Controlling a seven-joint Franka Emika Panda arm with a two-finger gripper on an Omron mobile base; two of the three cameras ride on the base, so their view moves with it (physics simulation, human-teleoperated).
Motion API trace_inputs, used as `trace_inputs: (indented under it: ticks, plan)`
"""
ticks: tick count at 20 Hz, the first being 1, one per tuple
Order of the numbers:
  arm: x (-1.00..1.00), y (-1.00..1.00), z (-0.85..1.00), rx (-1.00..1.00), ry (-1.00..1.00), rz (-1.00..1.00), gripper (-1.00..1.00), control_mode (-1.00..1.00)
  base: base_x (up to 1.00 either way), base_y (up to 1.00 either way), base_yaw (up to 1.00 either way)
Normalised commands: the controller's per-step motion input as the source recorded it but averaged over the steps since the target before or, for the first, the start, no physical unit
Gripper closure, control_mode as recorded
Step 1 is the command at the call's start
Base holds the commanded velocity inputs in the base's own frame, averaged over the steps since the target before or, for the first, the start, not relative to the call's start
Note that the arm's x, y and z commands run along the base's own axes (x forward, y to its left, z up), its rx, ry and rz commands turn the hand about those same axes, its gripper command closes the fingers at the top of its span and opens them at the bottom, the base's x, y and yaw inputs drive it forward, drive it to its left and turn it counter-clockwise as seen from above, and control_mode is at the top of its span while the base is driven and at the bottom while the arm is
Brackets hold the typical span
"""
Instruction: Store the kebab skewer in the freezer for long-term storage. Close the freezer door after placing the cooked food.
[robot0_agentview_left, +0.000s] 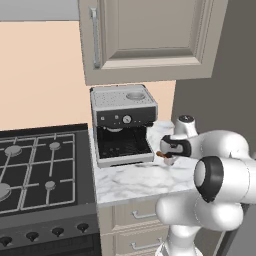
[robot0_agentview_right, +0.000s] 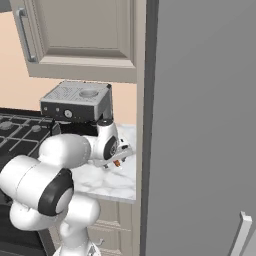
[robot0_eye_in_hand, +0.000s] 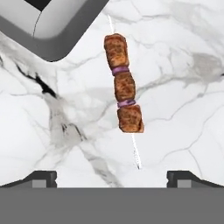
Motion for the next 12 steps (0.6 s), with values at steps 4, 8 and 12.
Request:
trace_inputs:
  ticks: [4, 8, 12]
  plan:
    - [0.32, -0.01, -0.14, 0.00, 0.01, 0.01, -1.00, -1.00, 0.00, 0.00, 0.00]
    - [0.31, -0.02, -0.19, 0.00, 0.00, 0.01, -1.00, -1.00, 0.00, 0.00, 0.00]
    - [0.15, 0.00, -0.27, 0.00, 0.00, 0.03, -1.00, -1.00, 0.00, 0.00, 0.00]
